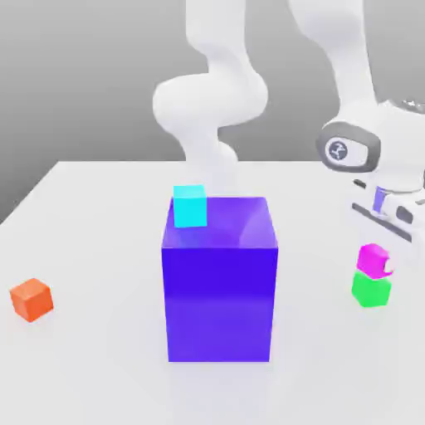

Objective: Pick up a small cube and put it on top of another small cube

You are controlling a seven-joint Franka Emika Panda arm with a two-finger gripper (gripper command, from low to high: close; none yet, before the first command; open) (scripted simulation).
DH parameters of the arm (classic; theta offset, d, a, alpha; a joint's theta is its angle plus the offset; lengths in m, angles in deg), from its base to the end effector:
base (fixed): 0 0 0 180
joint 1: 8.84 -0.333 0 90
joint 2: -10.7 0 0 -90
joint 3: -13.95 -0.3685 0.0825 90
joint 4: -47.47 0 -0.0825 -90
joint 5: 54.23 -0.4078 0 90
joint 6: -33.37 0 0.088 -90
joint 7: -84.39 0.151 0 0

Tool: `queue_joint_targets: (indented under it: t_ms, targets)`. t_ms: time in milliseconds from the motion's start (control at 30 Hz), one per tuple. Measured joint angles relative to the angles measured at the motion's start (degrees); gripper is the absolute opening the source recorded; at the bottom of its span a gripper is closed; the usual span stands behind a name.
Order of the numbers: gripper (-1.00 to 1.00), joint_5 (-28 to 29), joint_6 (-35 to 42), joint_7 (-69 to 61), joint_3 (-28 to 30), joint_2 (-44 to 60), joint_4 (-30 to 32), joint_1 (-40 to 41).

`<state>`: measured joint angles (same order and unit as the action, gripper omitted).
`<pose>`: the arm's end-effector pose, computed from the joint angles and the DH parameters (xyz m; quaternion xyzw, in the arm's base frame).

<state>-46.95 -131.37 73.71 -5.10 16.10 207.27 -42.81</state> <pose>0.2253 0.3161 0.1694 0.8159 0.5782 0.0000 0.0014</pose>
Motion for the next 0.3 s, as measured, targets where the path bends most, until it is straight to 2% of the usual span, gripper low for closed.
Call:
queue_joint_targets:
  t_ms: [167,300]
  targets:
    - [1.00,0.5,-0.5,0.4,0.3,0.5,0.0,-0.3]
    - [1.00,-7.5,5.5,-5.3,-0.6,-6.4,0.3,-1.5]
